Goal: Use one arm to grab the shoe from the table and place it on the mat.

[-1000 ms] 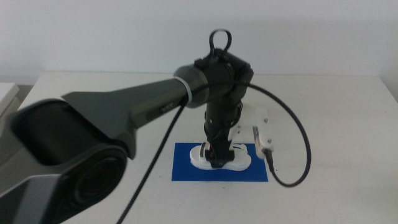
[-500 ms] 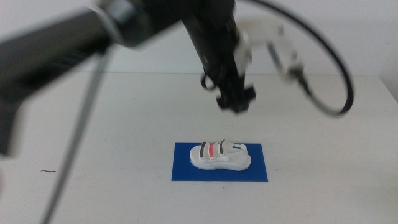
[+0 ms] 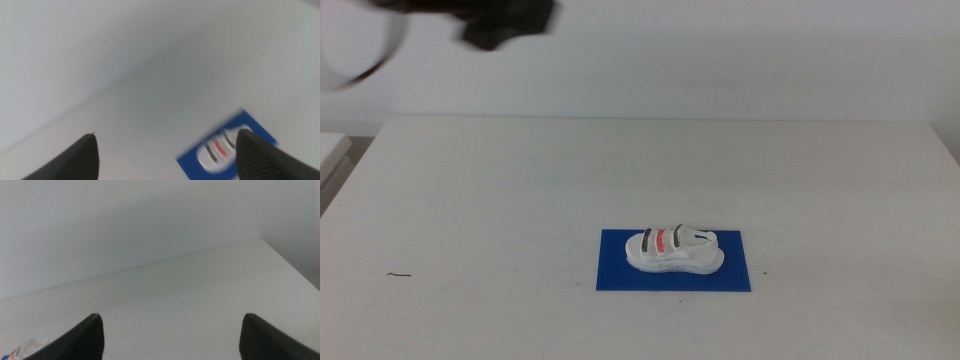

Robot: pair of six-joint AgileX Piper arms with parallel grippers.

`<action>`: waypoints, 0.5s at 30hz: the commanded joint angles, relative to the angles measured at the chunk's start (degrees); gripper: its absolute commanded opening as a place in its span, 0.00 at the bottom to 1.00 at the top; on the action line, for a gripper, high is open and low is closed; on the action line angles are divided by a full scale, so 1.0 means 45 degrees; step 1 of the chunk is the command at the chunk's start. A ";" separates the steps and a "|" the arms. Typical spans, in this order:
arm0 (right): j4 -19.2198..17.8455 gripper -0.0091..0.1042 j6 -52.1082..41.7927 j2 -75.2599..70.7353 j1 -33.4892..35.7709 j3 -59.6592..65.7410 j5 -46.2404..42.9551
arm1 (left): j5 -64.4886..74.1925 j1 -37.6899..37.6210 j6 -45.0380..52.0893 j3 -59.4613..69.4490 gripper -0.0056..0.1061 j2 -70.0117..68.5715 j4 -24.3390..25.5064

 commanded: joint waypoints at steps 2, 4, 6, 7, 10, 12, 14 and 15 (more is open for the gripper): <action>-0.0072 0.78 -0.0046 -0.0060 -0.0001 0.0031 -0.0122 | -0.1825 0.0098 -0.1969 0.2828 0.89 -0.2475 0.1019; -0.0072 0.78 -0.0046 -0.0060 -0.0001 0.0031 -0.0122 | -0.1895 0.0117 -0.5448 0.4498 0.89 -0.3970 0.2123; -0.0072 0.78 -0.0046 -0.0060 -0.0001 0.0031 -0.0122 | -0.2311 0.0117 -0.7322 0.5923 0.89 -0.5156 0.3418; -0.0072 0.78 -0.0046 -0.0060 -0.0001 0.0031 -0.0122 | -0.2674 0.0117 -0.7779 0.6684 0.89 -0.5808 0.4064; -0.0072 0.78 -0.0046 -0.0060 -0.0001 0.0031 -0.0122 | -0.3461 0.0117 -0.9324 0.8564 0.89 -0.7444 0.5325; -0.0072 0.78 -0.0046 -0.0060 -0.0001 0.0031 -0.0122 | -0.3685 0.0117 -1.0195 0.9556 0.89 -0.8394 0.5949; -0.0072 0.78 -0.0046 -0.0060 -0.0001 0.0031 -0.0122 | -0.3955 0.0117 -1.0809 1.0492 0.89 -0.9278 0.6500; -0.0072 0.78 -0.0046 -0.0060 -0.0001 0.0031 -0.0122 | -0.4126 0.0117 -1.1150 1.0947 0.89 -0.9630 0.6616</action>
